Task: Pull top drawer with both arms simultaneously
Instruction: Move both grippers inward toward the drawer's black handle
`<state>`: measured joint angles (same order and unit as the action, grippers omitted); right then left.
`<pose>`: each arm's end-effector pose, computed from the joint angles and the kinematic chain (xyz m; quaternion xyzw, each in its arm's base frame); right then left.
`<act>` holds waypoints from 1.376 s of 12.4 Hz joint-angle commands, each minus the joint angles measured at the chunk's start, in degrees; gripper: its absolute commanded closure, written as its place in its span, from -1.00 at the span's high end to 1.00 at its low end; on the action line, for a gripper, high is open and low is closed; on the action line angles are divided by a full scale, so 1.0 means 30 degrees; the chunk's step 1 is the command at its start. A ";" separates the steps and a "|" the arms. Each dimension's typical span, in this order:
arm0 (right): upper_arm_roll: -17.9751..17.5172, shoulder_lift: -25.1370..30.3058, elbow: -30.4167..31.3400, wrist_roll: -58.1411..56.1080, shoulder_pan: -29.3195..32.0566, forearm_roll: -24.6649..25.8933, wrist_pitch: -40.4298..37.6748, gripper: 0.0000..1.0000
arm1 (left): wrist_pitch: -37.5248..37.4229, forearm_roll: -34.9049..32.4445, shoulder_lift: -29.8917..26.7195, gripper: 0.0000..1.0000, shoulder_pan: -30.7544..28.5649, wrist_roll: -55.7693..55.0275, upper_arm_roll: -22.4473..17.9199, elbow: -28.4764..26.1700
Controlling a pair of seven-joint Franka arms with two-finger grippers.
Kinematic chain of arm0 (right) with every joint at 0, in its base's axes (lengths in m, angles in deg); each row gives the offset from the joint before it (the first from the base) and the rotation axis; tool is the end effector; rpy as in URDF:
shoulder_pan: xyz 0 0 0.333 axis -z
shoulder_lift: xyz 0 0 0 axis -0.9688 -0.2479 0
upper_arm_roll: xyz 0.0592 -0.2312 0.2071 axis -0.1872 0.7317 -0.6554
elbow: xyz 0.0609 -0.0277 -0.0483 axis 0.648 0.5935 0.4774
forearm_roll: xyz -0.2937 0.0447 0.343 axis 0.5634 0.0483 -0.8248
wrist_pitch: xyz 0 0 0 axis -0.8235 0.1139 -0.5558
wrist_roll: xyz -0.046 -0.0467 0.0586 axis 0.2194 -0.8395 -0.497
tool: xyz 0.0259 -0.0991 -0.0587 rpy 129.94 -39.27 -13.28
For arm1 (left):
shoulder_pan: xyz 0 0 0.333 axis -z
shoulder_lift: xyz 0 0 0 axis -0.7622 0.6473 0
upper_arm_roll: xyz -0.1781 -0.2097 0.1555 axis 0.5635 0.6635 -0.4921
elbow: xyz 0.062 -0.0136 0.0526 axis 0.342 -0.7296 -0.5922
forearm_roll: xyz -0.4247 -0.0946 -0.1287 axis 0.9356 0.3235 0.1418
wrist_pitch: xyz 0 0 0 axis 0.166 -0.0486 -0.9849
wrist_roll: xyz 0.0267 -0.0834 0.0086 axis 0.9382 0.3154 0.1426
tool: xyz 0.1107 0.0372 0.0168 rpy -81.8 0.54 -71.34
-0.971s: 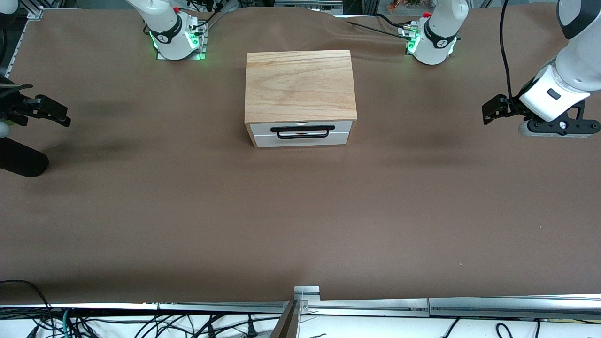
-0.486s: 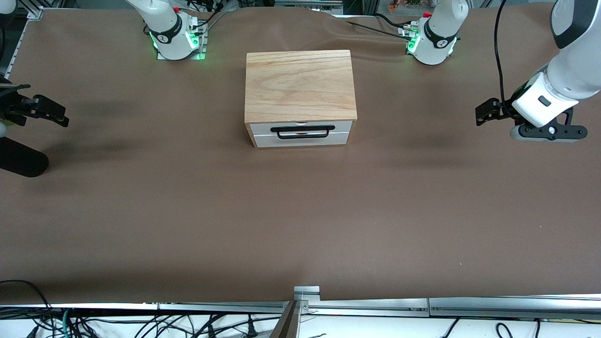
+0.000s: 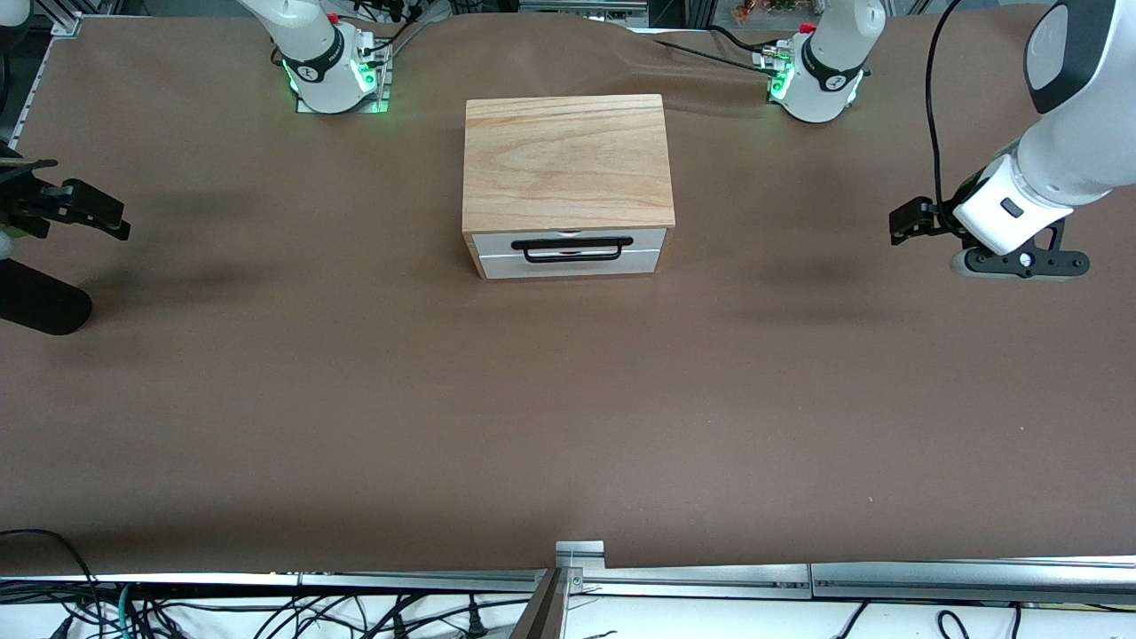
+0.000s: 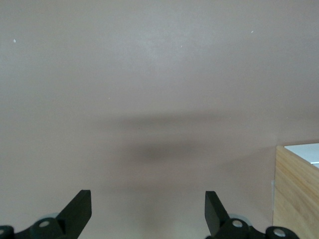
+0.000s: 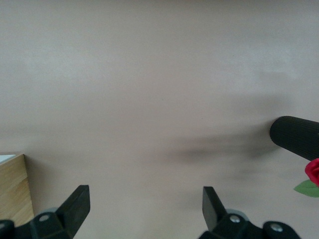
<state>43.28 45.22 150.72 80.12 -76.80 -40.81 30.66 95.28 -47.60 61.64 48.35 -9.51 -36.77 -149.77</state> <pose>0.6367 -0.0356 0.5848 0.9997 0.0003 -0.0140 0.0208 0.6119 -0.0507 0.4983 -0.9979 0.0132 0.0639 0.0043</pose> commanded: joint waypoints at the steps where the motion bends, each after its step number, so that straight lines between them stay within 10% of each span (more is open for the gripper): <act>1: -0.0217 -0.0074 -0.0355 -0.0182 0.0208 0.0236 -0.0285 1.00 | 0.0363 0.0881 -0.0195 1.00 -0.0031 0.0096 0.0019 -0.0279; 11: -0.0246 -0.0627 -0.0355 -0.0123 0.0121 0.0118 -0.0138 1.00 | 0.0625 0.1086 -0.0166 1.00 -0.0148 0.0447 -0.0303 -0.0278; 17: -0.0334 -0.2972 -0.0355 0.0199 -0.2045 -0.0696 0.0591 1.00 | 0.0861 0.6440 0.0593 1.00 -0.0588 0.0621 -0.0743 -0.1302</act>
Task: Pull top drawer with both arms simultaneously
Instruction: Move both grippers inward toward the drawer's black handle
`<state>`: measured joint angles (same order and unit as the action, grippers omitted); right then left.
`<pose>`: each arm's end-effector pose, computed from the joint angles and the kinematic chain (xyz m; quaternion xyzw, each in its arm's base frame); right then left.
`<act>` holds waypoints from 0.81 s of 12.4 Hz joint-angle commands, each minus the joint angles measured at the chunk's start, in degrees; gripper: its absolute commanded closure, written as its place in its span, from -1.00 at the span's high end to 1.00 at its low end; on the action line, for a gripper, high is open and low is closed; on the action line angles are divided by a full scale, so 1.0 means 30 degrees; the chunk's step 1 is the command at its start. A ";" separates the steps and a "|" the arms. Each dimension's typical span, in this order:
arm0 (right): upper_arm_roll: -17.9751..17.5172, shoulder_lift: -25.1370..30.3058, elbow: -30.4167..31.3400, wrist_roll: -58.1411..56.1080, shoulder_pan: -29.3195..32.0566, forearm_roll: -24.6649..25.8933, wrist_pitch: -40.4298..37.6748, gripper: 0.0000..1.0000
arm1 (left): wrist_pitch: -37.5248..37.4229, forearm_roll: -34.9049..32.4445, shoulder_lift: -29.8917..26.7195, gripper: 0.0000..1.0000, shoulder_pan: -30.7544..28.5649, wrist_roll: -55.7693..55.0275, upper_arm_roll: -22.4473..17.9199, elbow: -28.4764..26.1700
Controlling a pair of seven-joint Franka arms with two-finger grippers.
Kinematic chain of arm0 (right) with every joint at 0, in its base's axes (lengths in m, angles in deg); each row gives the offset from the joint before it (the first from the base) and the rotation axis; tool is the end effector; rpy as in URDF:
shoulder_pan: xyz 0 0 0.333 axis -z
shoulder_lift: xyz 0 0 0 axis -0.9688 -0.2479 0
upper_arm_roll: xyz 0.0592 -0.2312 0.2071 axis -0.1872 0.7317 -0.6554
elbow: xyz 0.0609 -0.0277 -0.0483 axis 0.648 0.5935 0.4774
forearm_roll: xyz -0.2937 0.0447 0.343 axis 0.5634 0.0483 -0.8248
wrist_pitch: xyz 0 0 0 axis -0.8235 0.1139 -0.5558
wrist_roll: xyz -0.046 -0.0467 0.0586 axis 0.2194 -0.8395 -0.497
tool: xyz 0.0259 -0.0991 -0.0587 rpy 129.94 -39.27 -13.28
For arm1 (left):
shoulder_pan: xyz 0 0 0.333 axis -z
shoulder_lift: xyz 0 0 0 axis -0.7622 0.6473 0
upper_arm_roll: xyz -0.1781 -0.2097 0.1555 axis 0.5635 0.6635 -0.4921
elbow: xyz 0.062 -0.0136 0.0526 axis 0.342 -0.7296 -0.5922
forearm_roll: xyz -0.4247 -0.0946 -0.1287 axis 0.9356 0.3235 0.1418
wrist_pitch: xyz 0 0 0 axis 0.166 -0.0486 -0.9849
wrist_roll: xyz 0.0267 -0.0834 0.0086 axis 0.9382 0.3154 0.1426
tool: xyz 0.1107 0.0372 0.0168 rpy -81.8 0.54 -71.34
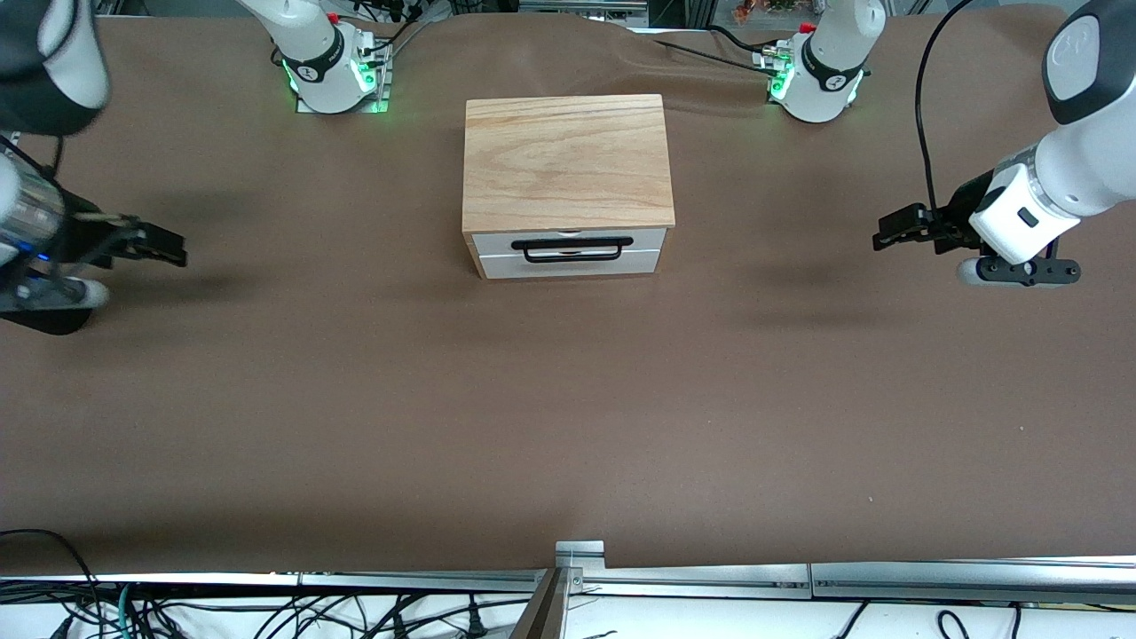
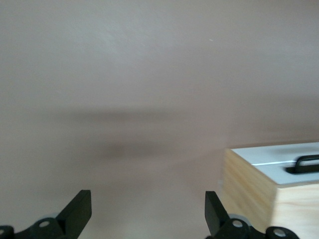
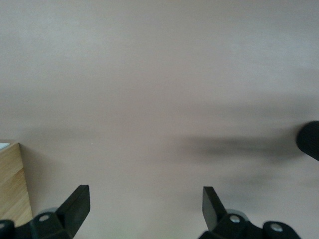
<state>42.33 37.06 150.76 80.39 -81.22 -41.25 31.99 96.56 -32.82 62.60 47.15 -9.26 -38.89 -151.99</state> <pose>0.6693 0.0277 0.4930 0.9961 0.0459 -0.0728 0.0208 0.6132 -0.0422 0.4727 0.9880 0.0393 -0.0848 0.1231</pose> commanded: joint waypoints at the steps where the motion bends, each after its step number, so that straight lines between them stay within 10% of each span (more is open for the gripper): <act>1: 0.0014 -0.0486 -0.0370 0.0106 -0.0518 -0.1860 0.0441 1.00 | 0.0666 0.2217 0.0565 1.00 -0.0159 0.1498 -0.0034 -0.0823; 10: 0.0132 -0.3971 -0.0312 -0.2313 -0.0164 -1.4671 0.2284 1.00 | 0.1811 1.2432 0.4636 1.00 -0.0481 1.0313 -0.0034 -0.3224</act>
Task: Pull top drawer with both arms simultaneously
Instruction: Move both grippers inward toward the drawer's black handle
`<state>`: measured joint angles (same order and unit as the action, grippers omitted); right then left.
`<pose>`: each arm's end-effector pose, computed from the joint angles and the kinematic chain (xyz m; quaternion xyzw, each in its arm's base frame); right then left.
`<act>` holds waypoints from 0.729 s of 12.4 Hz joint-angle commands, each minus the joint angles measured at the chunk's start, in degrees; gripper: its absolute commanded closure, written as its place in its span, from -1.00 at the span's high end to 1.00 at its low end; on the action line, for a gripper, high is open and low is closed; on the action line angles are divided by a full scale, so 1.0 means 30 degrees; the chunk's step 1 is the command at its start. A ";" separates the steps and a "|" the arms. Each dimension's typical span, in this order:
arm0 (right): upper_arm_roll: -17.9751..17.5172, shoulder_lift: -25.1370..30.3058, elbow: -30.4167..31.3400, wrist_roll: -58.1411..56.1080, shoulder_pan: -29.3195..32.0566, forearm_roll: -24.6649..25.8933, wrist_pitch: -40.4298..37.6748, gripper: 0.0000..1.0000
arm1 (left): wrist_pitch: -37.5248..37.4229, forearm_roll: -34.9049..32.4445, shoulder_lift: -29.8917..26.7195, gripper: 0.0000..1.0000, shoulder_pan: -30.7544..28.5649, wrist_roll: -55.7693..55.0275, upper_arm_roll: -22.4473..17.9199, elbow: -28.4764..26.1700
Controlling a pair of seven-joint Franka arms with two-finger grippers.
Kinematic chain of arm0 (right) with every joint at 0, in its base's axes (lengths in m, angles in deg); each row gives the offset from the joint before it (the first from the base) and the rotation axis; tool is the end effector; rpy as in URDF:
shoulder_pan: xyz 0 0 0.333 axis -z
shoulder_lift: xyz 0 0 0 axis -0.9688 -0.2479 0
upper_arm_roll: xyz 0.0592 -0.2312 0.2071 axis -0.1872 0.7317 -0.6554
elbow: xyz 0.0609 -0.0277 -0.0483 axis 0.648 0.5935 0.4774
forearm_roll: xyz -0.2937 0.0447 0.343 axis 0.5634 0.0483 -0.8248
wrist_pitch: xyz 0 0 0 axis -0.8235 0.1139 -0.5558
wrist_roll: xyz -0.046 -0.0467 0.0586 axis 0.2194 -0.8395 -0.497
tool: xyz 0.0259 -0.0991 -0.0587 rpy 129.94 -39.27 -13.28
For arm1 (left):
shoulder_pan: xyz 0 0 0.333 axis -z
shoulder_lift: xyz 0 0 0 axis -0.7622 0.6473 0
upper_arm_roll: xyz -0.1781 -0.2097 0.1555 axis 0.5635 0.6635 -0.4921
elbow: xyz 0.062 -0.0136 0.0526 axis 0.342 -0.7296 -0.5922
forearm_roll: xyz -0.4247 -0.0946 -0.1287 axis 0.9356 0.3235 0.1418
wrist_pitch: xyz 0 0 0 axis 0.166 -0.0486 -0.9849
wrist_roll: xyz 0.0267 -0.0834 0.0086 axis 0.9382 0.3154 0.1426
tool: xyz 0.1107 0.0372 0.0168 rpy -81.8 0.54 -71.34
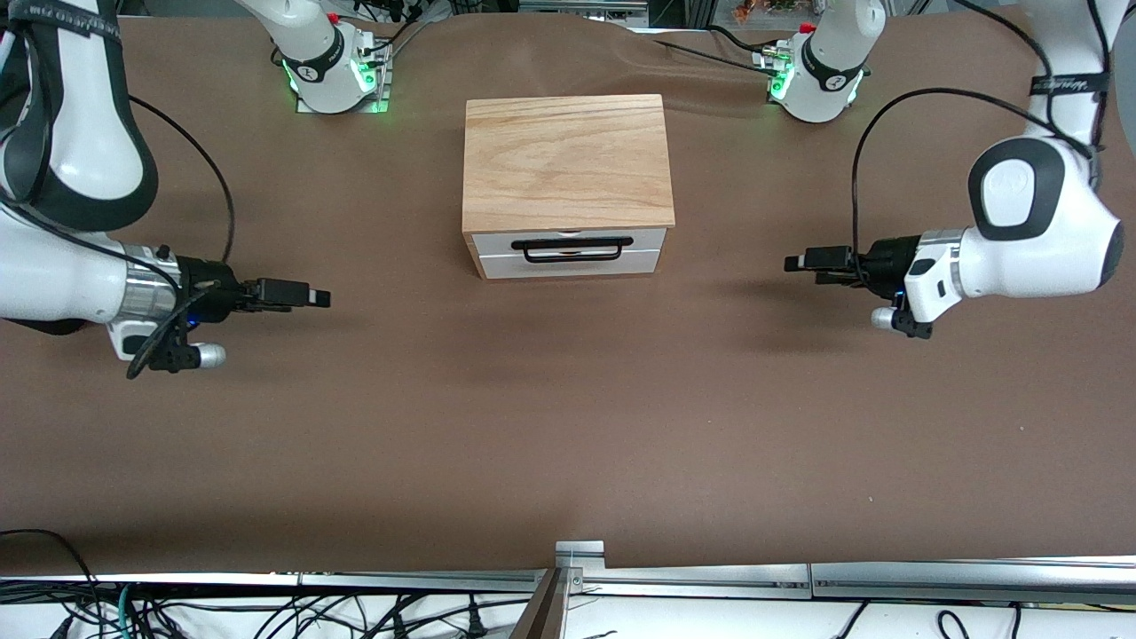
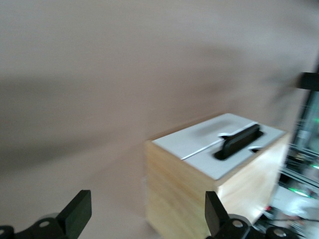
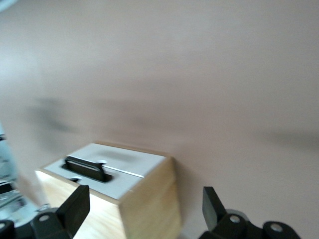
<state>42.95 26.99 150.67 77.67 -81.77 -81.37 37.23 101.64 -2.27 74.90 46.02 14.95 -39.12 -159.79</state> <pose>0.7046 0.0997 0.3989 -0.9456 0.0163 0.0992 0.3094 0.6152 -0.0691 0.3011 0.9131 -0.0115 -0.1260 0.3877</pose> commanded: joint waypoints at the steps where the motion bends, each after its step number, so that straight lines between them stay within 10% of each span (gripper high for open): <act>1: -0.0134 -0.0936 -0.0165 -0.2662 -0.0066 -0.1707 0.1036 1.00 | 0.0119 0.3887 0.1033 1.00 -0.0135 0.3502 0.0041 -0.1008; 9: -0.0398 -0.3663 0.0449 -0.6624 -0.0535 -1.0403 0.0837 1.00 | -0.0203 1.6452 0.5310 1.00 0.1678 1.3957 0.1881 -0.2414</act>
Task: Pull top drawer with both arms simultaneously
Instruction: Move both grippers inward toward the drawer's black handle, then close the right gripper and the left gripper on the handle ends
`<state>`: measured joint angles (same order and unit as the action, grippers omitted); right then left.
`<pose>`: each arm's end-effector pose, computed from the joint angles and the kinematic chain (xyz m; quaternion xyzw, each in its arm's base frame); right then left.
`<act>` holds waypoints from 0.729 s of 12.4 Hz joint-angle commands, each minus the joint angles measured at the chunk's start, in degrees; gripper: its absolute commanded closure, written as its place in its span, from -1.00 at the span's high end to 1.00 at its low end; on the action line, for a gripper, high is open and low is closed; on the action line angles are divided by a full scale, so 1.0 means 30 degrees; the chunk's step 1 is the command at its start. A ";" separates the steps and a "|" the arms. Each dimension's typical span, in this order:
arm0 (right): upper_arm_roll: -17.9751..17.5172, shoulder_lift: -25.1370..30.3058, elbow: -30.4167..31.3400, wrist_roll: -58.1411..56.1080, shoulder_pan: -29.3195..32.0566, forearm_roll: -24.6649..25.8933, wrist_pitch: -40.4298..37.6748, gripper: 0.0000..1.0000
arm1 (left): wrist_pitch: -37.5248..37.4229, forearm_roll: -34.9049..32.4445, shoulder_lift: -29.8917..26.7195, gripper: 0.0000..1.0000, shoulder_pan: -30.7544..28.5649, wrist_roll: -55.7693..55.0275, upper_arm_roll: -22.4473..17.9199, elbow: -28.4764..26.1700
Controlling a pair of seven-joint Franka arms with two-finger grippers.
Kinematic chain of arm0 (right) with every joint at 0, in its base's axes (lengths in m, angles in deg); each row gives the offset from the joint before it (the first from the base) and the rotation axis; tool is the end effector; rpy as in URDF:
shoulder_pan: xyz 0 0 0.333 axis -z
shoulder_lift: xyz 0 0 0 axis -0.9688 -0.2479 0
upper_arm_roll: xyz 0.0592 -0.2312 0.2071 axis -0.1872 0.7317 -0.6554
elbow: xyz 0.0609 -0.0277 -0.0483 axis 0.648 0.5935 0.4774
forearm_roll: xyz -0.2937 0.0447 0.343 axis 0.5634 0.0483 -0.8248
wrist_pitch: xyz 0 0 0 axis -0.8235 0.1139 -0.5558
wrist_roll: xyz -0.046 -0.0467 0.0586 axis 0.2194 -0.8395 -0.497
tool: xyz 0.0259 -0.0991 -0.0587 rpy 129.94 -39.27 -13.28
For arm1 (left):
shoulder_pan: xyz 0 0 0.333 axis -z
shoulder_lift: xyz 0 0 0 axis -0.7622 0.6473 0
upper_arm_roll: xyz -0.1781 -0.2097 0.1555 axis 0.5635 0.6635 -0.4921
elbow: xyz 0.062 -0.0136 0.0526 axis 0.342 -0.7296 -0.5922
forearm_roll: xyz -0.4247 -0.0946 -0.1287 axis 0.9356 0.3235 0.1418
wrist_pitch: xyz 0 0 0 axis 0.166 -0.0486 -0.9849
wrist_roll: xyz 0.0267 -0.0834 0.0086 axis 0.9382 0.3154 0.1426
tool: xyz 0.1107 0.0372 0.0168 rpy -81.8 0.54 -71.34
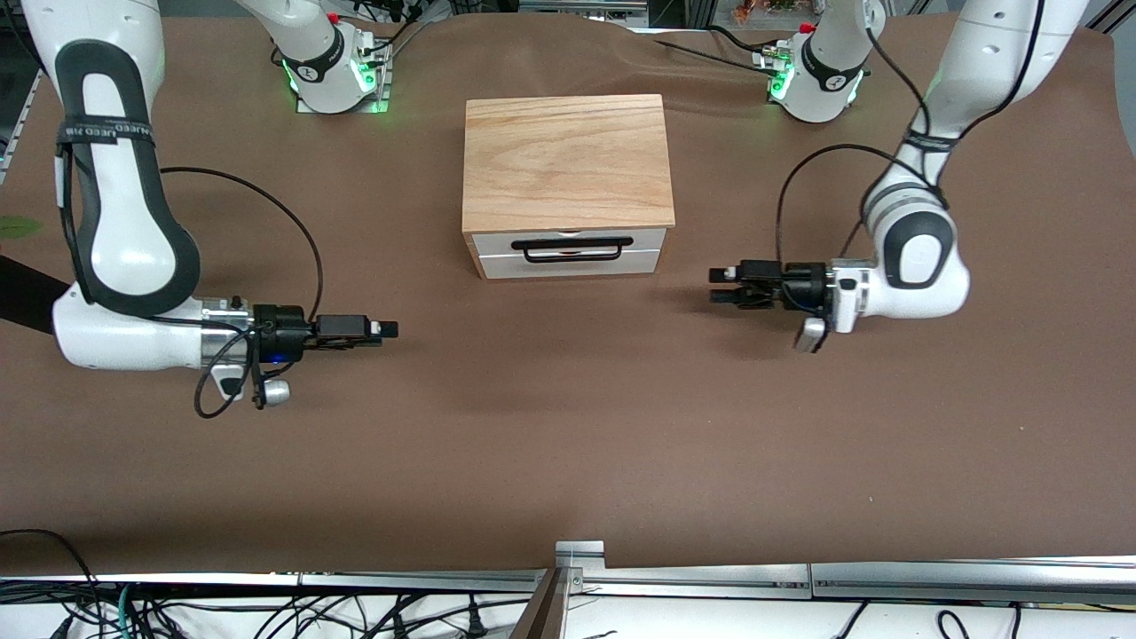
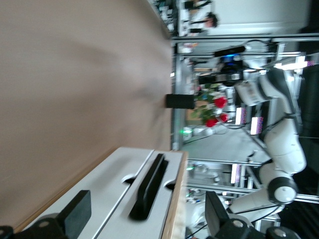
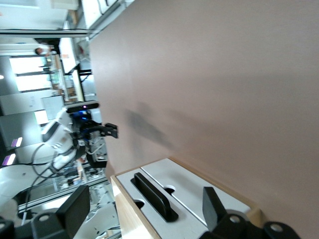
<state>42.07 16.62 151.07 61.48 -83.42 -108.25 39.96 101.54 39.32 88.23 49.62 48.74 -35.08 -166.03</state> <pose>0.7208 0.1580 0.2980 -0.8571 -0.0042 0.0810 0.5087 0.5790 -0.1781 0.1649 0.7551 -0.0157 -0.0169 0.6552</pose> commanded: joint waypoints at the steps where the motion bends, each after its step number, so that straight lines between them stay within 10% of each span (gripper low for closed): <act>1: -0.0192 -0.0205 0.0434 -0.1380 -0.0162 -0.2092 -0.0047 1.00 | -0.0114 0.4206 0.1161 1.00 0.0743 0.3958 0.1120 -0.0828; 9: -0.0310 -0.1698 0.1223 -0.5622 -0.1744 -0.6023 -0.0046 1.00 | 0.0033 0.5922 0.1398 0.77 0.0951 0.8858 0.2998 -0.3820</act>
<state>41.23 11.18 153.29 47.90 -87.98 -124.81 39.92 101.62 55.49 93.28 53.08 70.24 -27.68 -175.12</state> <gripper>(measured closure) 0.000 0.075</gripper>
